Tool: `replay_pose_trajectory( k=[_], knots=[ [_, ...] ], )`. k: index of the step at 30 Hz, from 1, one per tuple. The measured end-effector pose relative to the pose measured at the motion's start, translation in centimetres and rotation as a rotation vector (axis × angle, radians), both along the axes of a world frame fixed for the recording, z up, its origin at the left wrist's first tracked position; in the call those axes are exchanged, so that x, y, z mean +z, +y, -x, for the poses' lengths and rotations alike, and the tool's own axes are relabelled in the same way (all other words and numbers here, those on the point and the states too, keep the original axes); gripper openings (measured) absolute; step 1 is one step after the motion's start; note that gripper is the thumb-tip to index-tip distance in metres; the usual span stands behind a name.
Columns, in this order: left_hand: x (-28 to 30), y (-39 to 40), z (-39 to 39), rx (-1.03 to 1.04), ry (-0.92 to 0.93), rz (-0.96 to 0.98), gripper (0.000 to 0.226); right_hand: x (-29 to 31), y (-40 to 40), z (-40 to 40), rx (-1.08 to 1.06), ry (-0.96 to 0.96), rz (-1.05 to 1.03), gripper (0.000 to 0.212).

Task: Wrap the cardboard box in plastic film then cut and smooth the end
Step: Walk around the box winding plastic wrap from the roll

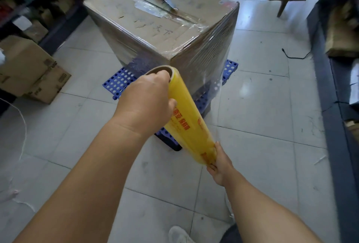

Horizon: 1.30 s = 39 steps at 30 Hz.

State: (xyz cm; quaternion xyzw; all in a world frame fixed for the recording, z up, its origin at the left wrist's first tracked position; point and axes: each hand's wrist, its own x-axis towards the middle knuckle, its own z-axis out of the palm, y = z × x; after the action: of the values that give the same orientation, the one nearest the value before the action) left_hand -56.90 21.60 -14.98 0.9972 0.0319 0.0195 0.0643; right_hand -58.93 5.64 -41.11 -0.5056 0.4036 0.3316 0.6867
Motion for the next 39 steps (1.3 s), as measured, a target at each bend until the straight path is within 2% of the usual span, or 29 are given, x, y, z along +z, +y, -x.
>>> replay_pose_trajectory(
  k=[9,17,28,39],
  knots=[
    [0.5,6.7,0.6,-0.082,-0.029,-0.002,0.030,0.5,7.3,1.9,-0.048,-0.040,-0.036,0.062],
    [0.3,12.6,-2.2,-0.130,-0.008,0.017,0.029,0.0,13.0,0.5,-0.109,-0.044,-0.068,0.053],
    [0.0,19.1,-9.6,-0.322,0.004,0.038,0.024,-1.3,22.5,-4.4,-0.450,0.008,-0.198,0.052],
    [-0.2,22.4,-12.8,-0.539,0.081,0.089,0.022,-2.8,26.5,-7.0,-0.656,0.052,-0.168,0.062]
  ],
)
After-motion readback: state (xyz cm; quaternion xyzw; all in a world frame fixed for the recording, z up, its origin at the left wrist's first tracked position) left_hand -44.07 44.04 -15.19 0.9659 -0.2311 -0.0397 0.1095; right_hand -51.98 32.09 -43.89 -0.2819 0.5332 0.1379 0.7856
